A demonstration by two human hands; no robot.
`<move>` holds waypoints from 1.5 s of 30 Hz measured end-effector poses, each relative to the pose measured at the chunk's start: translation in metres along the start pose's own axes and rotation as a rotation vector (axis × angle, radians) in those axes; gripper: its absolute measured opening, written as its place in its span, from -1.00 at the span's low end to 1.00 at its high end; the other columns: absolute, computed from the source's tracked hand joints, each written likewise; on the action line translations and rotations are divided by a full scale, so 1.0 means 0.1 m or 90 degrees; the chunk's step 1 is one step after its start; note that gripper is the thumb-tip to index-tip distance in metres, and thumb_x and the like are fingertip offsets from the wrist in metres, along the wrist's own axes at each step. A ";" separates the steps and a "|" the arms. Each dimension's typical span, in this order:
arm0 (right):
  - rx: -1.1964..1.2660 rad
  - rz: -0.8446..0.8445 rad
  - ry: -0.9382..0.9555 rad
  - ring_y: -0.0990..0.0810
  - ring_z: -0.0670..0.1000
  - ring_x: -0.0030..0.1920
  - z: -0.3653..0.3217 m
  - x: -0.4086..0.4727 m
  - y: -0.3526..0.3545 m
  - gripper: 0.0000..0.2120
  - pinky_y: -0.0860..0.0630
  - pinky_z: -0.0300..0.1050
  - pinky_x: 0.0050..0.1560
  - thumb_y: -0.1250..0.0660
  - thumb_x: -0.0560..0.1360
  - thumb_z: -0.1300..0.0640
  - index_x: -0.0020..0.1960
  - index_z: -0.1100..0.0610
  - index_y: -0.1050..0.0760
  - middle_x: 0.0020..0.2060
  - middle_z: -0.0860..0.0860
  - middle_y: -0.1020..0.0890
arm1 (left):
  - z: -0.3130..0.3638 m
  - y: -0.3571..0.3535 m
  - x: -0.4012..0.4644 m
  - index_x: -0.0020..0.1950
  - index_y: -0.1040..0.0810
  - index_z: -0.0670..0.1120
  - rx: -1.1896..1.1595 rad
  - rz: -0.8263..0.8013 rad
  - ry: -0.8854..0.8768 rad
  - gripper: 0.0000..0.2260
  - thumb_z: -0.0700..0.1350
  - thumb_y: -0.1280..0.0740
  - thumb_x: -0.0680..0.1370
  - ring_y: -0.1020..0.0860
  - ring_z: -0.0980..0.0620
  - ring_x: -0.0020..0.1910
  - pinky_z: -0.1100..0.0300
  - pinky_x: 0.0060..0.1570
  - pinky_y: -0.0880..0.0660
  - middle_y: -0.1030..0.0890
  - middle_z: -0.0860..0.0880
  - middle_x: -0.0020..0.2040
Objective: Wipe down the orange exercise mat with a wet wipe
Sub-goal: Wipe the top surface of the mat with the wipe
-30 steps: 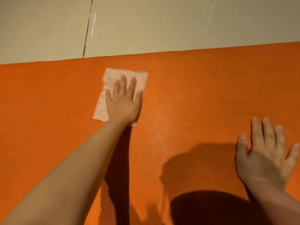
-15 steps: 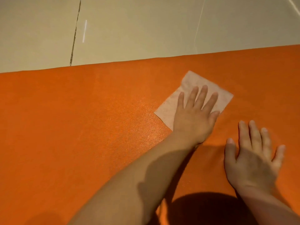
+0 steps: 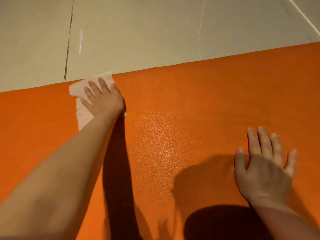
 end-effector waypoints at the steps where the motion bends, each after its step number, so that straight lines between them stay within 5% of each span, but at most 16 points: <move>1: 0.003 0.002 0.000 0.01 0.00 0.57 0.01 0.01 0.00 -0.37 0.19 0.15 0.50 0.18 0.55 -0.25 0.58 -0.09 -0.10 0.57 -0.10 -0.12 | 0.17 -0.04 -0.04 0.63 0.09 0.02 0.005 -0.002 -0.022 -0.49 0.11 0.14 0.69 0.19 -0.12 0.59 -0.19 0.50 0.25 0.16 -0.07 0.63; 7: 0.015 0.029 -0.007 -0.03 -0.03 0.56 0.05 0.03 -0.04 -0.38 0.14 0.15 0.50 0.14 0.54 -0.26 0.56 -0.12 -0.15 0.55 -0.13 -0.16 | 1.73 -0.61 -1.05 0.63 0.07 0.08 0.040 -0.054 -0.447 -0.53 0.09 0.15 0.70 0.20 -0.06 0.60 -0.17 0.49 0.29 0.15 -0.01 0.63; 13: 0.008 0.007 0.013 0.03 -0.06 0.56 0.05 0.05 -0.07 -0.37 0.20 0.08 0.49 0.18 0.53 -0.27 0.57 -0.15 -0.07 0.53 -0.21 -0.03 | 1.74 -0.58 -0.94 0.61 0.04 0.17 0.068 -0.110 -0.571 -0.53 0.16 0.12 0.69 0.17 0.03 0.60 -0.12 0.49 0.28 0.12 0.07 0.63; 21: 0.013 0.023 0.014 -0.10 0.04 0.55 0.08 0.04 -0.07 -0.39 0.08 0.21 0.47 0.14 0.56 -0.24 0.56 -0.08 -0.16 0.54 -0.07 -0.22 | -0.38 0.16 0.12 0.62 -0.02 0.12 0.030 -0.008 -0.109 -0.51 0.17 0.10 0.69 0.08 -0.06 0.60 -0.24 0.50 0.16 0.05 0.01 0.64; 25: 0.013 0.047 0.022 -0.15 0.07 0.54 0.11 0.05 -0.08 -0.39 0.07 0.19 0.46 0.12 0.56 -0.23 0.55 -0.06 -0.20 0.53 -0.05 -0.26 | -0.24 0.07 -0.05 0.63 0.05 0.03 -0.026 -0.006 0.017 -0.47 0.15 0.12 0.68 0.15 -0.09 0.60 -0.23 0.50 0.22 0.13 -0.04 0.63; 30: 0.017 0.066 0.023 -0.19 0.10 0.52 0.08 0.05 -0.12 -0.40 0.02 0.23 0.45 0.08 0.57 -0.22 0.53 -0.04 -0.24 0.52 -0.02 -0.30 | 0.59 -0.26 -0.57 0.63 0.14 0.03 0.021 -0.016 -0.120 -0.48 0.14 0.14 0.69 0.21 -0.07 0.59 -0.21 0.49 0.27 0.19 -0.02 0.63; 36: 0.025 0.091 0.016 -0.18 0.08 0.52 0.07 0.04 -0.13 -0.41 0.05 0.19 0.46 0.05 0.56 -0.20 0.53 -0.03 -0.26 0.51 -0.02 -0.30 | 1.42 -0.72 -1.67 0.62 0.15 0.08 0.056 -0.096 -0.459 -0.50 0.12 0.15 0.69 0.28 -0.02 0.58 -0.16 0.46 0.37 0.22 0.01 0.62; 42: 0.030 0.098 0.021 -0.18 0.08 0.53 0.08 0.01 -0.13 -0.42 0.02 0.28 0.47 0.05 0.56 -0.19 0.53 -0.03 -0.25 0.51 0.00 -0.30 | 1.16 -0.61 -1.34 0.61 0.06 0.19 0.053 -0.099 -0.561 -0.51 0.21 0.10 0.68 0.19 0.07 0.59 -0.03 0.48 0.34 0.14 0.08 0.63; 45: 0.022 0.083 0.024 -0.16 0.08 0.54 0.08 0.01 -0.10 -0.41 0.02 0.27 0.47 0.06 0.57 -0.19 0.54 -0.02 -0.25 0.52 -0.01 -0.29 | 0.85 -0.45 -0.86 0.60 0.06 0.20 0.048 -0.064 -0.448 -0.50 0.23 0.10 0.67 0.16 0.06 0.60 -0.05 0.50 0.29 0.14 0.07 0.63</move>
Point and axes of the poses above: each hand's wrist, its own x-axis towards the middle knuckle, its own y-axis out of the back of the hand, z = x × y, the point moved 2 cm from there along x, towards the middle knuckle
